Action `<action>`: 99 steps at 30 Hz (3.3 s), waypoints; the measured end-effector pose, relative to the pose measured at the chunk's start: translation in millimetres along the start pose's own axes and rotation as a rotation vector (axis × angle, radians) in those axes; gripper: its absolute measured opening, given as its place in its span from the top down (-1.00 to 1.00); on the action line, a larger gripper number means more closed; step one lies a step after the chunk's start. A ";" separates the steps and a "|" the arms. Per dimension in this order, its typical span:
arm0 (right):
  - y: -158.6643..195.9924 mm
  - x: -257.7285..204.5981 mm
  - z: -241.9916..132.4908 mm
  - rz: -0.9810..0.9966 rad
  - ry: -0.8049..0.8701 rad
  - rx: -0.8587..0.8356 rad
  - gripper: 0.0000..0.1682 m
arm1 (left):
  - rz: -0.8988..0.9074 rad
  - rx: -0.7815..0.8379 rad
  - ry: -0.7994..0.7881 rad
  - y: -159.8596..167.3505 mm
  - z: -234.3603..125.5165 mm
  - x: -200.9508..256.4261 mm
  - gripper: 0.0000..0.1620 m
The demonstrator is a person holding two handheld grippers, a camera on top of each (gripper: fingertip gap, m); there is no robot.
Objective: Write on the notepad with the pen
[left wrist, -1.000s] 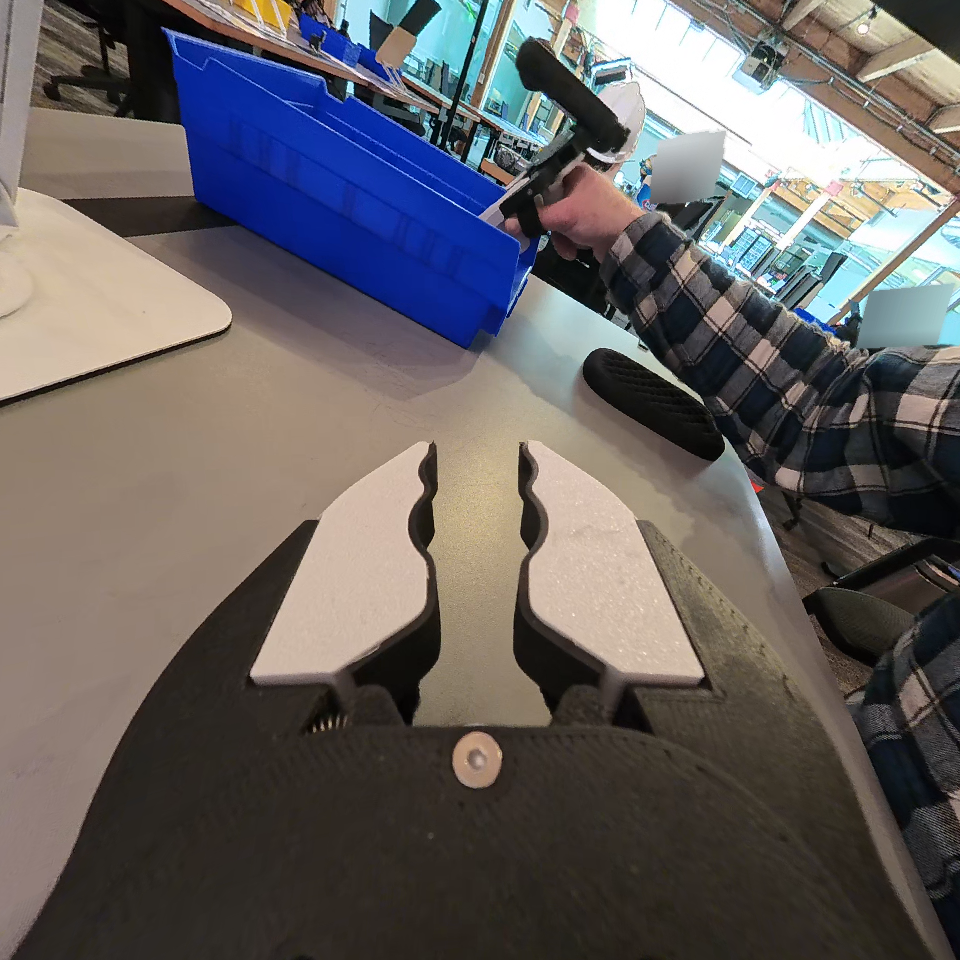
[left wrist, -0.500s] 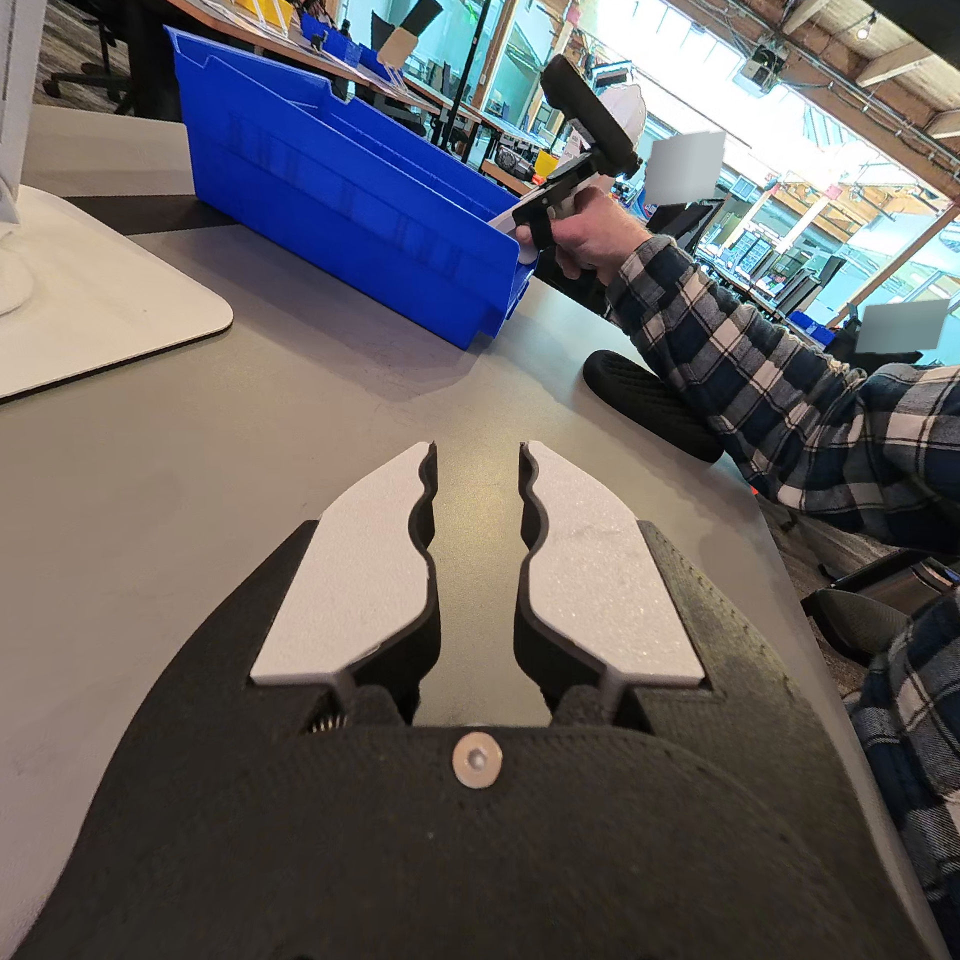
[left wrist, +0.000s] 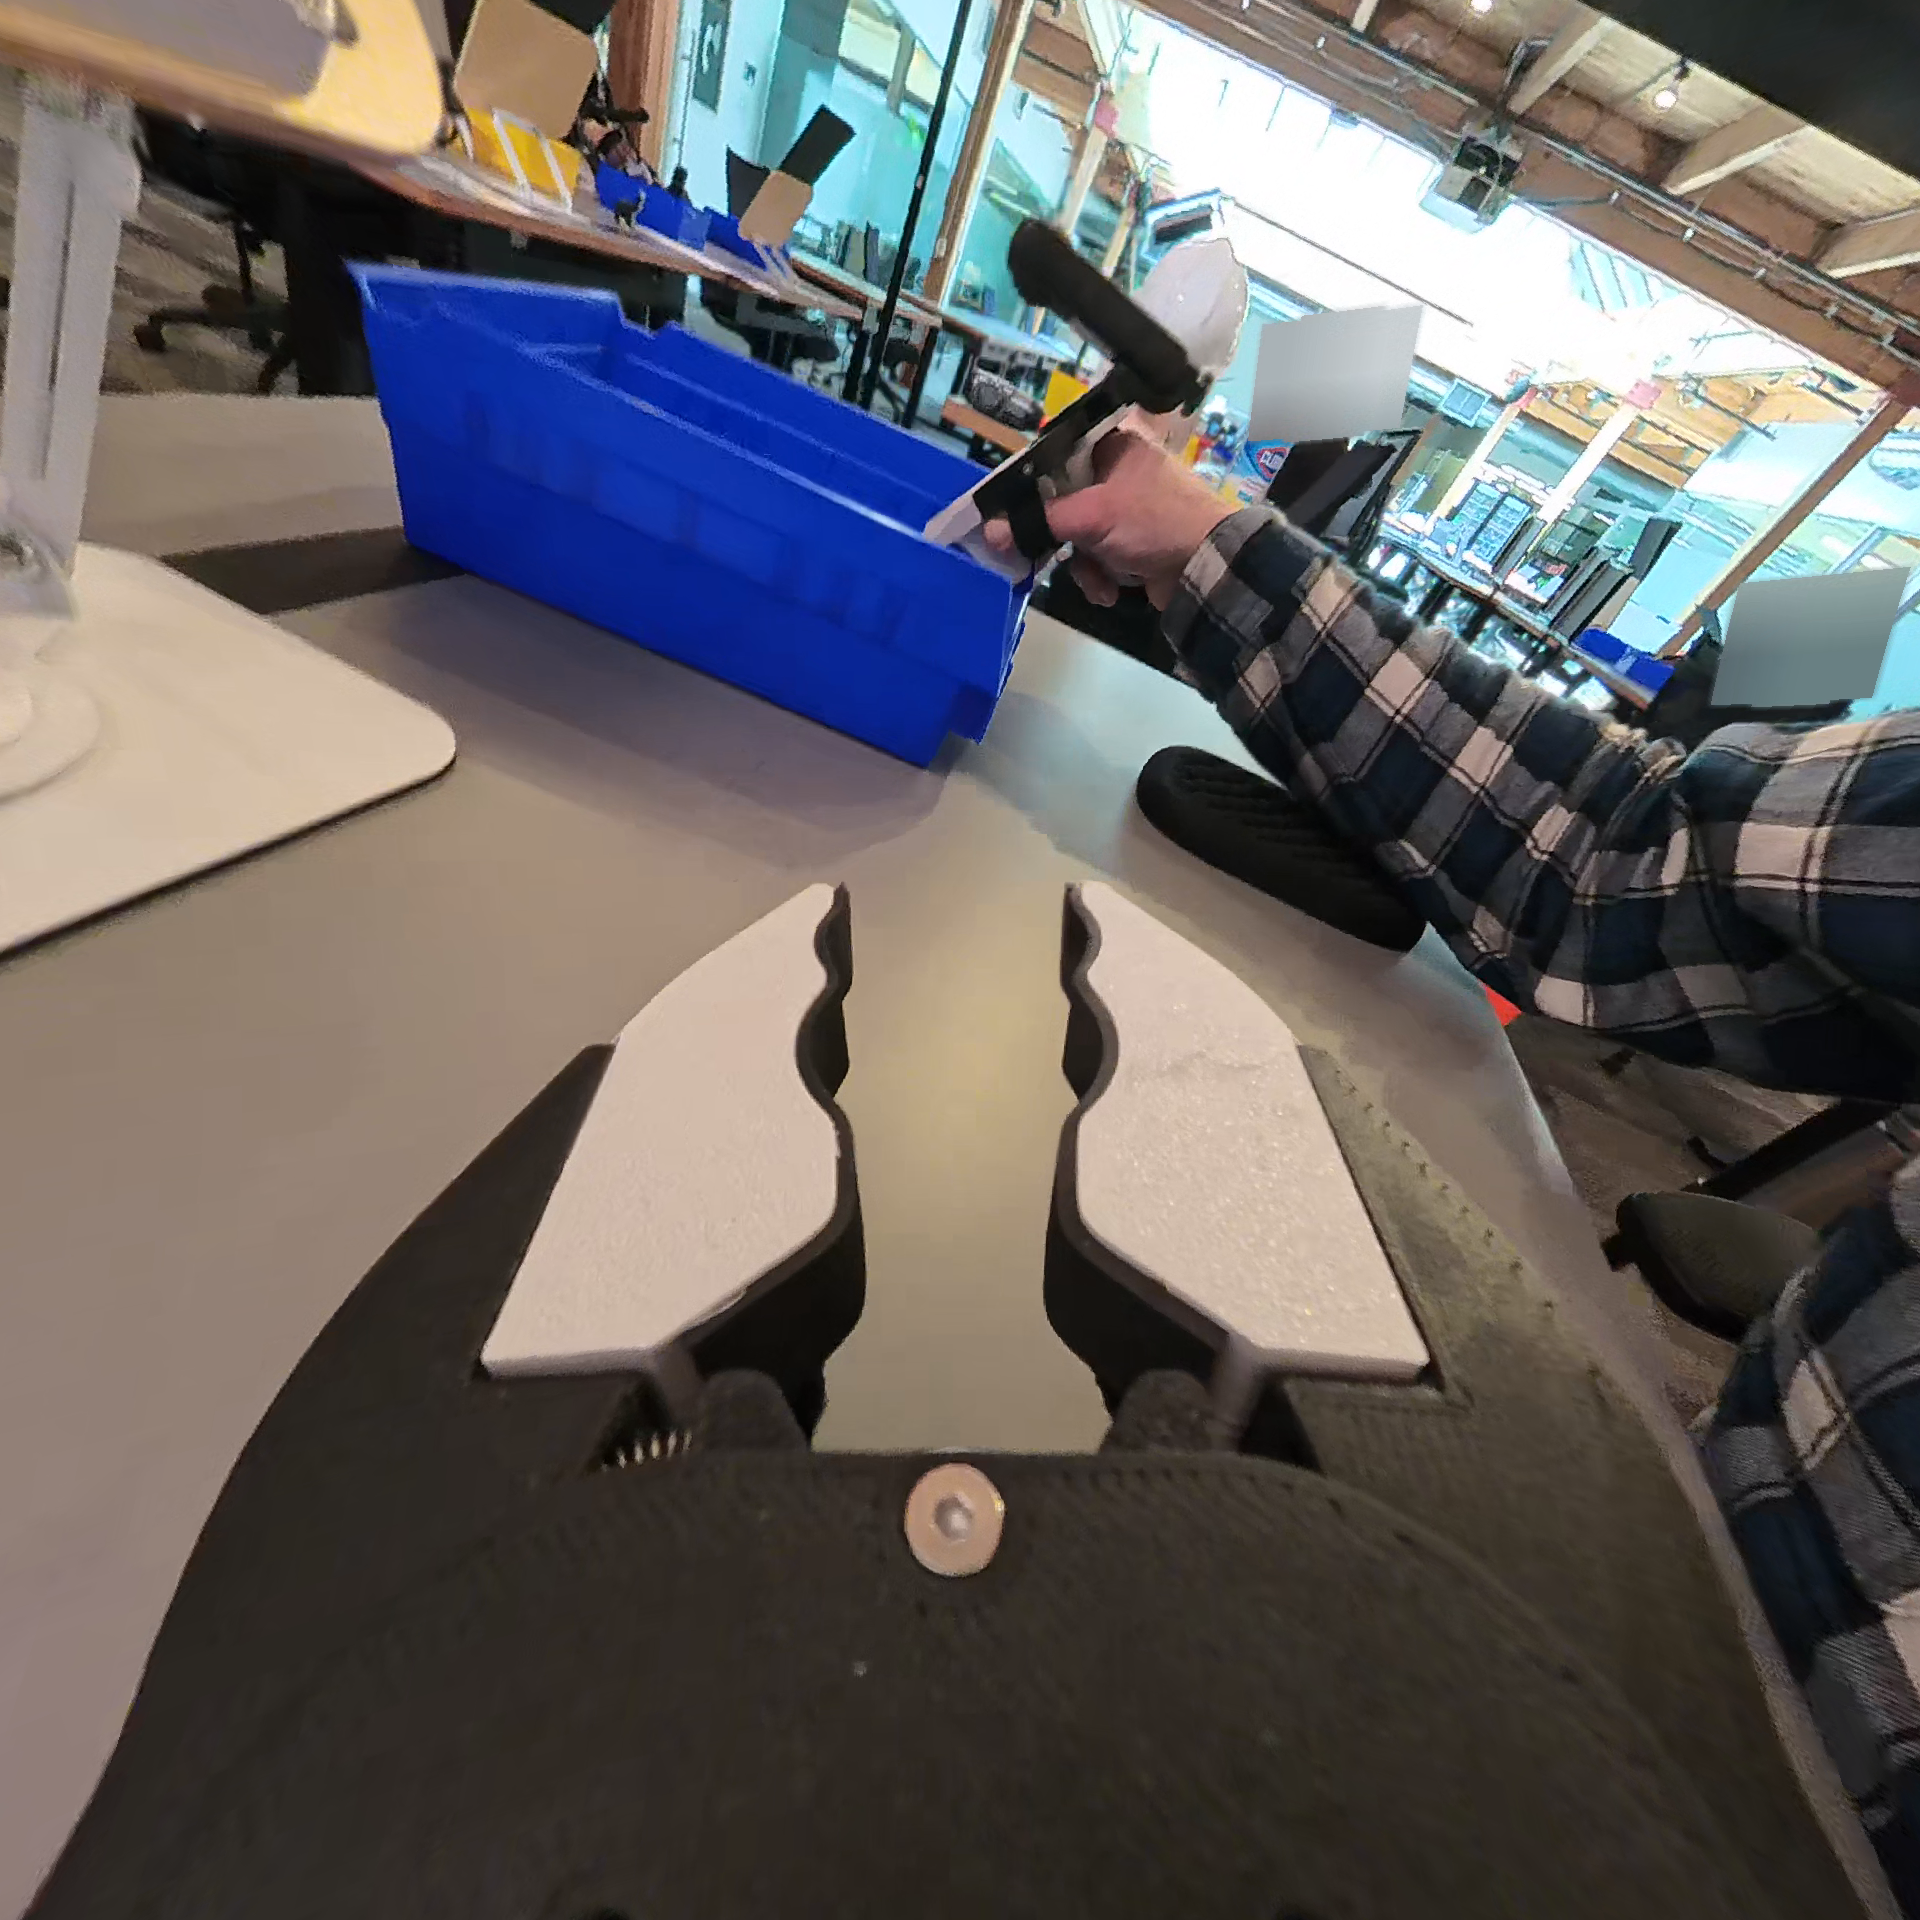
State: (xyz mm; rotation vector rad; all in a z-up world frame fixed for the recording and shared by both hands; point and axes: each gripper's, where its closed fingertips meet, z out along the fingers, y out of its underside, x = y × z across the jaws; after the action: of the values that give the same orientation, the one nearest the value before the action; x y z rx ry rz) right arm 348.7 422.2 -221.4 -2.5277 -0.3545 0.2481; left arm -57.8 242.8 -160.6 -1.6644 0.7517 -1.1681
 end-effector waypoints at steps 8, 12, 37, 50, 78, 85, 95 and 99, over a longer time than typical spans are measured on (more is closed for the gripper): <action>0.6 -4.1 -15.5 -0.027 -0.011 -0.066 0.94 | 0.280 -0.062 -0.298 -39.2 -41.1 11.7 0.18; 3.8 -6.9 -23.4 -0.041 -0.013 -0.091 0.94 | 0.358 -0.037 -0.538 -74.3 -112.1 -4.0 0.09; 51.9 -61.8 -72.9 -0.129 -0.030 -0.172 0.94 | -0.208 -0.082 -0.940 6.7 -338.4 -191.5 0.38; 68.4 -89.9 -83.0 -0.166 -0.060 -0.191 0.94 | -0.192 -0.079 -0.988 8.1 -345.9 -205.3 0.94; 88.1 -210.0 -73.4 -0.340 -0.207 -0.208 0.94 | -0.033 0.208 -1.013 -41.4 -395.7 -166.4 0.94; 77.9 -265.2 -51.5 -0.408 -0.272 -0.190 0.94 | -0.004 0.315 -1.066 -54.6 -424.9 -154.9 0.94; 62.7 -343.1 -14.1 -0.496 -0.362 -0.151 0.94 | 0.005 0.380 -1.116 -58.3 -452.0 -148.1 0.94; 61.7 -361.3 -3.0 -0.514 -0.384 -0.141 0.94 | -0.001 0.393 -1.121 -57.8 -456.0 -148.2 0.94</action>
State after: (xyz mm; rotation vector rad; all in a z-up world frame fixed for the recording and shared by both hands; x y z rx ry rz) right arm 19.2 261.6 -217.5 -2.4095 -1.1834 0.5164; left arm -538.1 235.7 -110.8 -1.6358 -0.1833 -0.2096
